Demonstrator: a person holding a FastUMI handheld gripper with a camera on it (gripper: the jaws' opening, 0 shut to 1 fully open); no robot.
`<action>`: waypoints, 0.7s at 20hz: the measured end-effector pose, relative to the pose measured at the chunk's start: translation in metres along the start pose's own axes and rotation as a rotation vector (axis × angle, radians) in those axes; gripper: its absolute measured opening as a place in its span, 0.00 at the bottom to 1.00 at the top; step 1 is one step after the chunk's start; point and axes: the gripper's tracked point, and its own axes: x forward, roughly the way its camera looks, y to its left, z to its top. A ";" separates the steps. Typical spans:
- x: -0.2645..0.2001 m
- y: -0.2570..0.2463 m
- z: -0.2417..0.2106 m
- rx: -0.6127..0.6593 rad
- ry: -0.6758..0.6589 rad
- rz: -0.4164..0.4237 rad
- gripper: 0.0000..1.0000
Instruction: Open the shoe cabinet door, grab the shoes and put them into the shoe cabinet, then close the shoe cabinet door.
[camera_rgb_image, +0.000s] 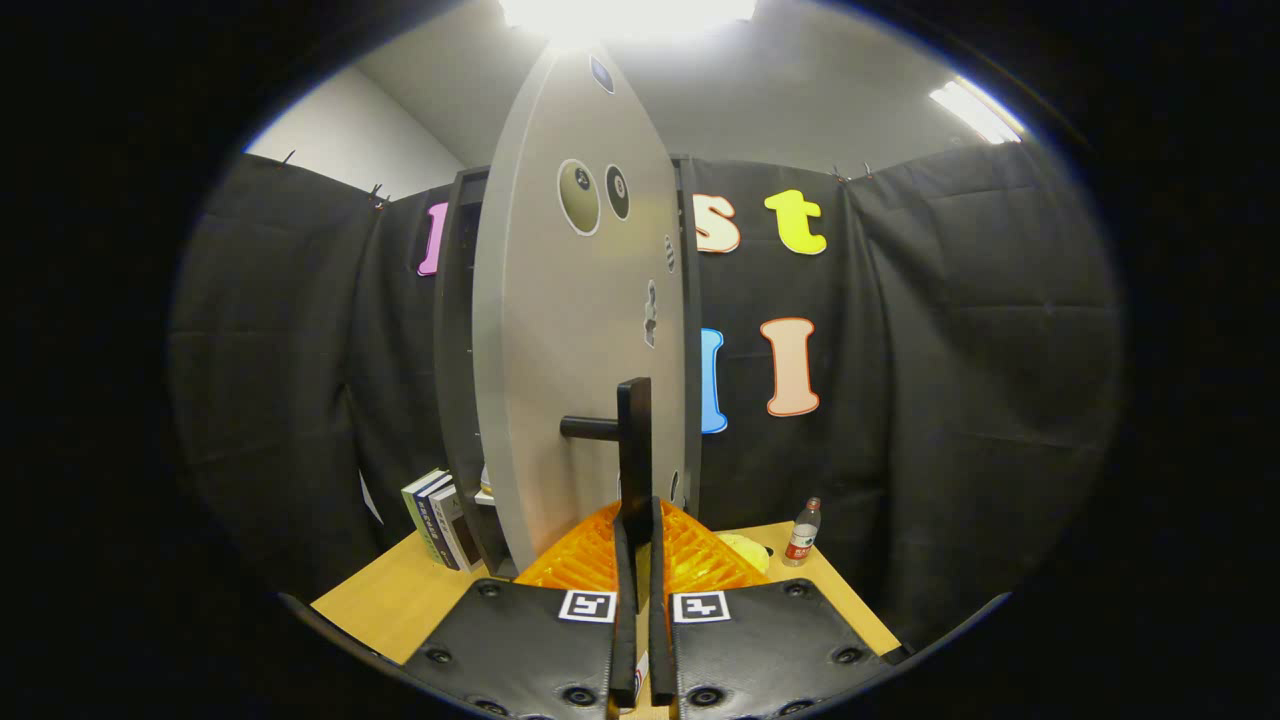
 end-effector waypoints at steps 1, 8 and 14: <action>-0.001 -0.006 0.001 0.011 0.003 -0.004 0.07; -0.006 -0.065 -0.001 0.040 -0.015 -0.022 0.05; 0.001 -0.098 0.002 0.019 -0.040 0.027 0.03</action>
